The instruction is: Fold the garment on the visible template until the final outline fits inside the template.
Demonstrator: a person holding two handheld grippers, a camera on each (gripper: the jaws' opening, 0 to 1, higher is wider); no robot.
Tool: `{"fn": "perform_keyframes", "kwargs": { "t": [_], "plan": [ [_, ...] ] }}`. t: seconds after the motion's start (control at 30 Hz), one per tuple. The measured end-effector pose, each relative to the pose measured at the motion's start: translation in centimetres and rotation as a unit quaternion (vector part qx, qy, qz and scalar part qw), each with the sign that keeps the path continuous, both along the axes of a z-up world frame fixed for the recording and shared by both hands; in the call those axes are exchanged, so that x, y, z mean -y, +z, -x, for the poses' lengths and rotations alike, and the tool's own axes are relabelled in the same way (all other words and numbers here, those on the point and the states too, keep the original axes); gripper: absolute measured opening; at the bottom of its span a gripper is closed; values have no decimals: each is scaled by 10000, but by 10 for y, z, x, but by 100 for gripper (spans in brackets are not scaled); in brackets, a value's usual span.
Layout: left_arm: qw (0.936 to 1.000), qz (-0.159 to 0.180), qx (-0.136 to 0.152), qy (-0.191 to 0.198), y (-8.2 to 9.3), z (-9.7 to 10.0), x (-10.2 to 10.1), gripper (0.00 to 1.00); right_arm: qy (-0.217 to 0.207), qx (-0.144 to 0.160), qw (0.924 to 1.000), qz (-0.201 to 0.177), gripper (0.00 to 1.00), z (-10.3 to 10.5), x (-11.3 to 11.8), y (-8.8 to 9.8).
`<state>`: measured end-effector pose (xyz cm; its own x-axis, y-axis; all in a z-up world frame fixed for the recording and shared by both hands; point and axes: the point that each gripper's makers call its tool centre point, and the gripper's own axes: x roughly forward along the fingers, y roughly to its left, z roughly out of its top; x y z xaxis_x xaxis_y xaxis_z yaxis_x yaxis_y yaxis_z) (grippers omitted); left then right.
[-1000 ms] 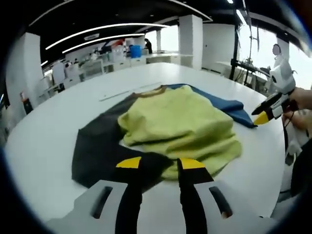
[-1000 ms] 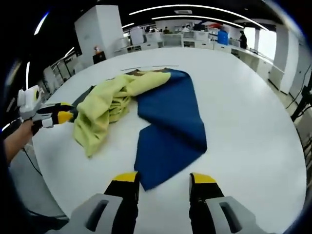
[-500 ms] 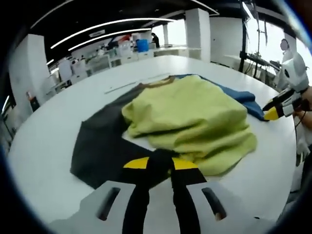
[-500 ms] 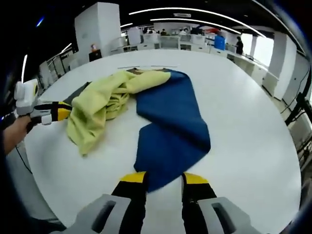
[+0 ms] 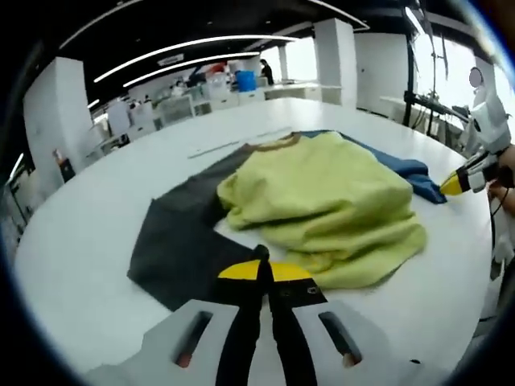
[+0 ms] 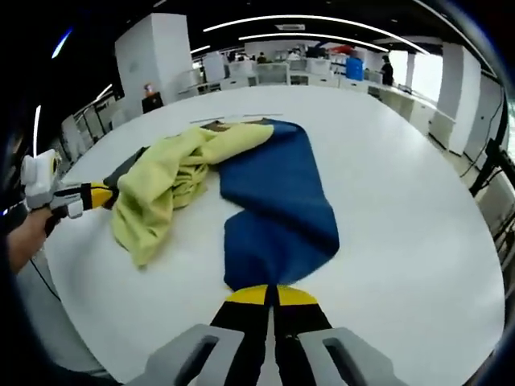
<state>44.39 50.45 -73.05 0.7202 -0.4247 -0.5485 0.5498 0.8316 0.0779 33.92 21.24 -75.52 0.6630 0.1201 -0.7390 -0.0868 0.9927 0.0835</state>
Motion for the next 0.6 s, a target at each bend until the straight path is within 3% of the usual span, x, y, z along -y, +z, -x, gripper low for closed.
{"fn": "perform_keyframes", "kwargs": {
  "t": [0.3, 0.4, 0.5, 0.6],
  "plan": [
    [9986, 364, 267, 257, 39, -3, -18, 0, 85, 63, 9999, 69, 0, 1, 20, 18],
    [9922, 1089, 222, 563, 58, -3, -22, 0, 345, 22, 9993, 142, 0, 0, 22, 21],
    [9890, 1235, 322, 744, 70, -4, -37, 0, 656, -41, 9977, 187, 0, 1, 28, 25],
    [9834, 1494, 475, 911, 87, -4, -48, 0, 619, -67, 9978, 245, 0, 3, 43, 30]
  ]
}}
